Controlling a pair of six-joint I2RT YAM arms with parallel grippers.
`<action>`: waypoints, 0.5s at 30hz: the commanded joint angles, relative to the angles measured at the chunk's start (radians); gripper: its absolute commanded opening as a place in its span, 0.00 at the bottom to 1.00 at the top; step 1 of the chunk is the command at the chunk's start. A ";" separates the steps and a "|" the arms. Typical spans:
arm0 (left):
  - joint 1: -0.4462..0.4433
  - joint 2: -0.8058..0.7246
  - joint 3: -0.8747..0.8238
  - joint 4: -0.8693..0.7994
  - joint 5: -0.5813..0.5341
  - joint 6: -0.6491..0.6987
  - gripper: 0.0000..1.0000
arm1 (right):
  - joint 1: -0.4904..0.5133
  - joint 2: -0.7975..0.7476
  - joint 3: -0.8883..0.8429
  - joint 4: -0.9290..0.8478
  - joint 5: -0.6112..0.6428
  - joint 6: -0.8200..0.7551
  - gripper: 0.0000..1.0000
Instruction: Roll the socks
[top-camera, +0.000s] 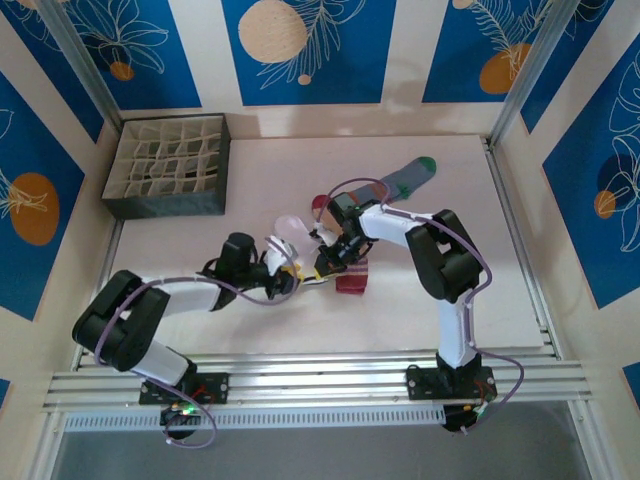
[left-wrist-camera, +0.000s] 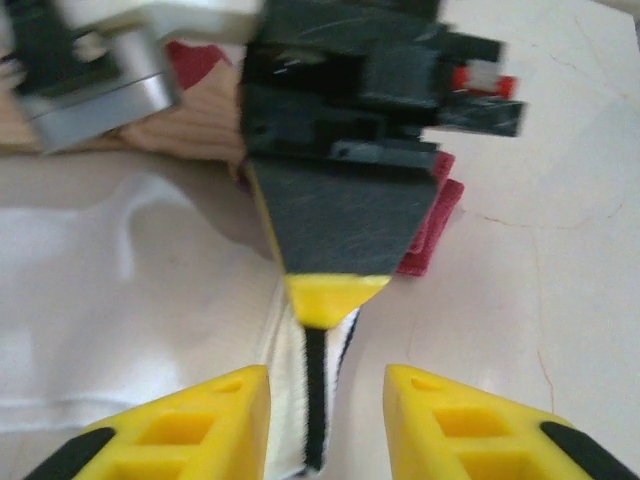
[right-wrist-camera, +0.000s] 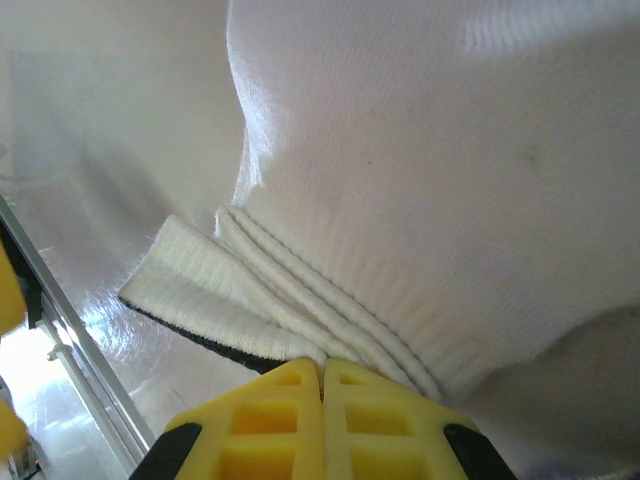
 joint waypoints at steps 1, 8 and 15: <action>-0.087 -0.009 -0.020 0.032 -0.171 0.210 0.37 | 0.002 0.043 0.031 -0.111 0.028 -0.029 0.03; -0.134 0.074 0.006 0.050 -0.240 0.272 0.41 | 0.000 0.058 0.056 -0.158 -0.001 -0.055 0.02; -0.149 0.172 0.037 0.067 -0.249 0.256 0.29 | 0.003 0.072 0.047 -0.168 -0.043 -0.083 0.03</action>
